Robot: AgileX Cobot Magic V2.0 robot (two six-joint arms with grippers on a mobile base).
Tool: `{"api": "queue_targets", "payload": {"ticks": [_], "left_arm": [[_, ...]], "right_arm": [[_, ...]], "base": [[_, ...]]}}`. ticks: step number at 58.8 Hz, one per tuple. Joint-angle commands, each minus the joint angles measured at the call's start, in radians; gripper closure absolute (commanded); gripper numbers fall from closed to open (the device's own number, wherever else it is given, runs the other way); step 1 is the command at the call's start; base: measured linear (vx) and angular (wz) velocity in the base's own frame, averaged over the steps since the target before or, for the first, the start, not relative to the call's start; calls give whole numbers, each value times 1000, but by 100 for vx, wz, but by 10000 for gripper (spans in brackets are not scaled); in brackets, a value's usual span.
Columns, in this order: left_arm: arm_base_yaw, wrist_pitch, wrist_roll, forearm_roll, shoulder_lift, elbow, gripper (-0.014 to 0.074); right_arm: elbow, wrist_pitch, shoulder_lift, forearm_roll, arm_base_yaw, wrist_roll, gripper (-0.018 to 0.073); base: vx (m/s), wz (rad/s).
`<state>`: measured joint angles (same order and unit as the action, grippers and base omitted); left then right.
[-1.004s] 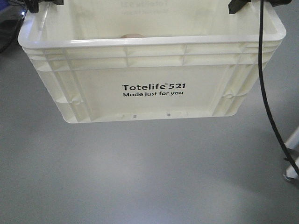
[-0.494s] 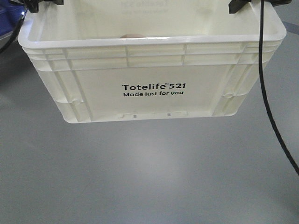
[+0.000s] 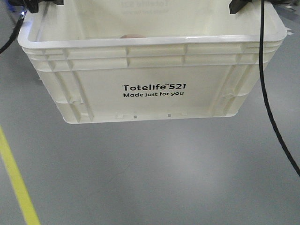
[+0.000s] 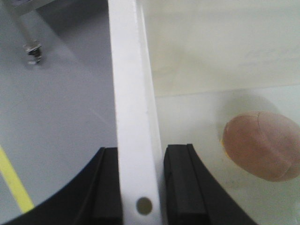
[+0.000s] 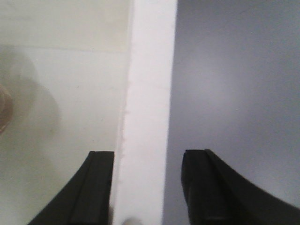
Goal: Place moving items into box and shelve
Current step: 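Hold the tote with both grippers while the base drives away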
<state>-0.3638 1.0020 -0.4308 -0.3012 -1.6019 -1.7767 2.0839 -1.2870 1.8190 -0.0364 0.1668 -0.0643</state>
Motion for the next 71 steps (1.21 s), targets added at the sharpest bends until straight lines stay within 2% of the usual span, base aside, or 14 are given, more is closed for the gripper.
{"api": "queue_targets", "payload": {"ticks": [1,37,71], "left_arm": [[-5,-119,2,-63,62,-39,596],[-5,-119,2,-63,62,-39,596],[-5,-119,2,-63,62,-39,596]], "right_arm": [[39,-1,-67,31,-5,-32,564],[39,-1,-67,31,-5,-32,564],[39,-1,-67,31,-5,-32,564]], "base": [[-13,51],[-10,41],[-1,12]]}}
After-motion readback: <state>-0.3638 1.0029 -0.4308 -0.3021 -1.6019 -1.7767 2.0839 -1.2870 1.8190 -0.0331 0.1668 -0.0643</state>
